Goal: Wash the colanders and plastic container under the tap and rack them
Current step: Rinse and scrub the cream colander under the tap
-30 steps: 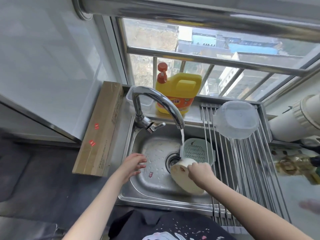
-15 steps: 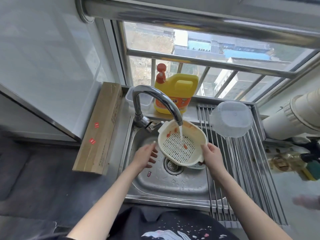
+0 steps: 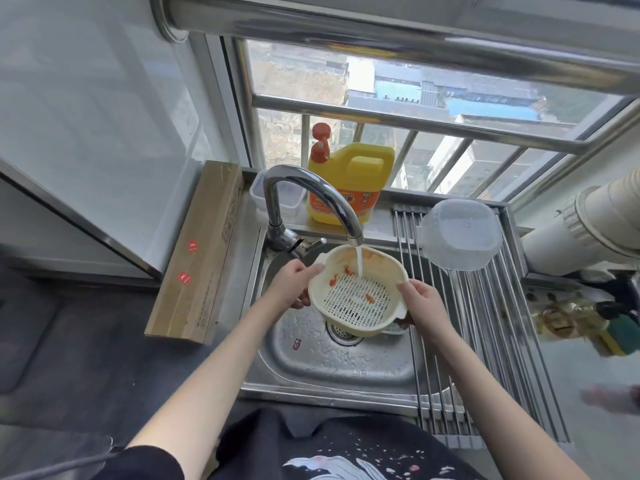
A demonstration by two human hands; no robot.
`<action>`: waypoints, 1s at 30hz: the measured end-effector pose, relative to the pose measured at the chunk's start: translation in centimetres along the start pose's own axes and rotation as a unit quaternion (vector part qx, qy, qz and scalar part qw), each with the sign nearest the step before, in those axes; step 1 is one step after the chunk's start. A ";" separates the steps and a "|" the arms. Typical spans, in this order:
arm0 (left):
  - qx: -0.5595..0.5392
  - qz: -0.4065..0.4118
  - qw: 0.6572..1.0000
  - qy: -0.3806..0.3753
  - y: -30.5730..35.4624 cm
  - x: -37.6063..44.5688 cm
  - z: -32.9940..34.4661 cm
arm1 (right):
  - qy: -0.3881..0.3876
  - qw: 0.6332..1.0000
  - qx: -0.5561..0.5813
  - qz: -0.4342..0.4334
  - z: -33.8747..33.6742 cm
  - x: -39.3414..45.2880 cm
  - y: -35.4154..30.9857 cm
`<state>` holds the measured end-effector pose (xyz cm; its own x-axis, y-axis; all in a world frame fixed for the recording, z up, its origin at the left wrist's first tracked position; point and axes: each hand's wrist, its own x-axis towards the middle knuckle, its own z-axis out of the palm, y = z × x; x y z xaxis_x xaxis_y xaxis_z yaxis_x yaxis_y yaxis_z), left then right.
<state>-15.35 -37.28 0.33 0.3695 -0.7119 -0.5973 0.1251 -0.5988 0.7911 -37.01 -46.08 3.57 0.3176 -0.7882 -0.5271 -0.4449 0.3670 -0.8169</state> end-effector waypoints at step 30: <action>-0.103 -0.182 0.950 -0.232 0.7 0.2 4.1 | 0.043 0.995 0.027 0.087 -3.6 2.0 -4.4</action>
<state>-18.95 -39.33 0.21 -0.1733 -0.5844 -0.7927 0.3615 -0.7865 0.5008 -37.43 -51.01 6.99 0.1661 -0.7492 -0.6412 -0.4398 0.5257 -0.7282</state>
